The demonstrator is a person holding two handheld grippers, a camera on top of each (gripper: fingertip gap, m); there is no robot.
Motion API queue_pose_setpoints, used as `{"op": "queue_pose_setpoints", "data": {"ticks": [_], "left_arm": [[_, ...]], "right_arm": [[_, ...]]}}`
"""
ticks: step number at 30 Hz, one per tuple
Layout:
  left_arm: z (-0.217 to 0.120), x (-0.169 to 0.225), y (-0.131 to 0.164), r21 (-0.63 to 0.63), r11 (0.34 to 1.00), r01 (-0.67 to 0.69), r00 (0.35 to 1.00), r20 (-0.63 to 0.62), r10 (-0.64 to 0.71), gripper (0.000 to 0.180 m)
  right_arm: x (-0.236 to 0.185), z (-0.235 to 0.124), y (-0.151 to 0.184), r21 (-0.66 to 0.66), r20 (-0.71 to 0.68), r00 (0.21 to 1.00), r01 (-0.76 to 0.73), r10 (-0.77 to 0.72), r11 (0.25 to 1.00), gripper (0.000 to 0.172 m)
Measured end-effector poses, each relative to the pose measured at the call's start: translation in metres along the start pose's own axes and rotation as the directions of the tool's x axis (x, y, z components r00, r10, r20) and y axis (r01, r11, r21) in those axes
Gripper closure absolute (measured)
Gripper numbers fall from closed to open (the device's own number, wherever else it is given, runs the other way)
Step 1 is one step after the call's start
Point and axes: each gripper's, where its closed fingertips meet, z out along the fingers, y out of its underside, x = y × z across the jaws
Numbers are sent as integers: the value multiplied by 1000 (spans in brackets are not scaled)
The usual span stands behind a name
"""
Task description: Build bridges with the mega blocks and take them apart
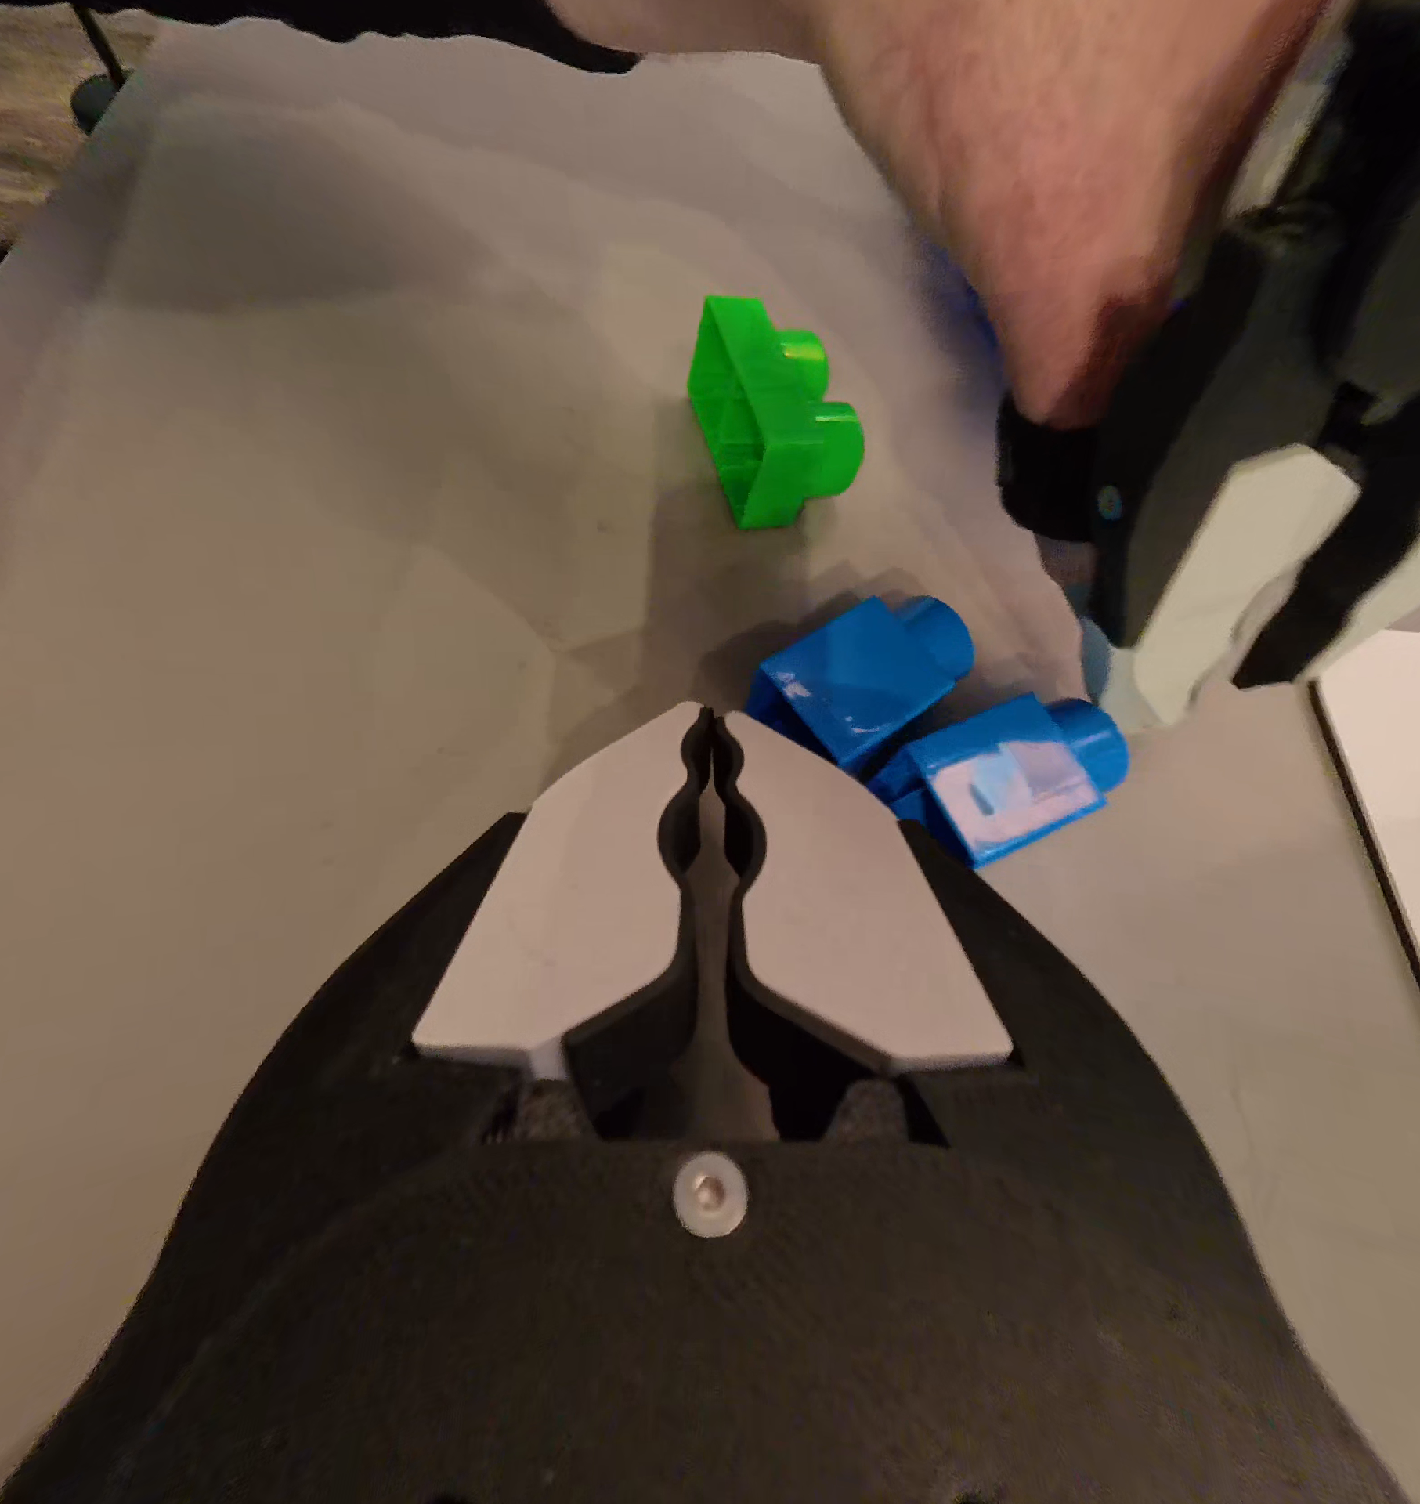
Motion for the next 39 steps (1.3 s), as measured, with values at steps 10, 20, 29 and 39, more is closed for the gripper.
{"op": "queue_pose_setpoints", "data": {"ticks": [10,20,29,39], "left_arm": [[-14,14,18,5,999,32,998,-45,-32,142],[-27,42,40,25,1000,-16,992,-125,19,131],[-16,43,37,40,999,-10,989,-148,16,135],[-13,40,40,19,999,-31,987,-160,33,141]], "right_arm": [[20,-14,10,0,-65,995,-80,80,997,172],[34,-7,21,-76,-170,971,-182,167,980,149],[47,2,21,-104,-213,964,-182,157,978,157],[63,7,21,-107,-198,964,-201,177,974,162]]}}
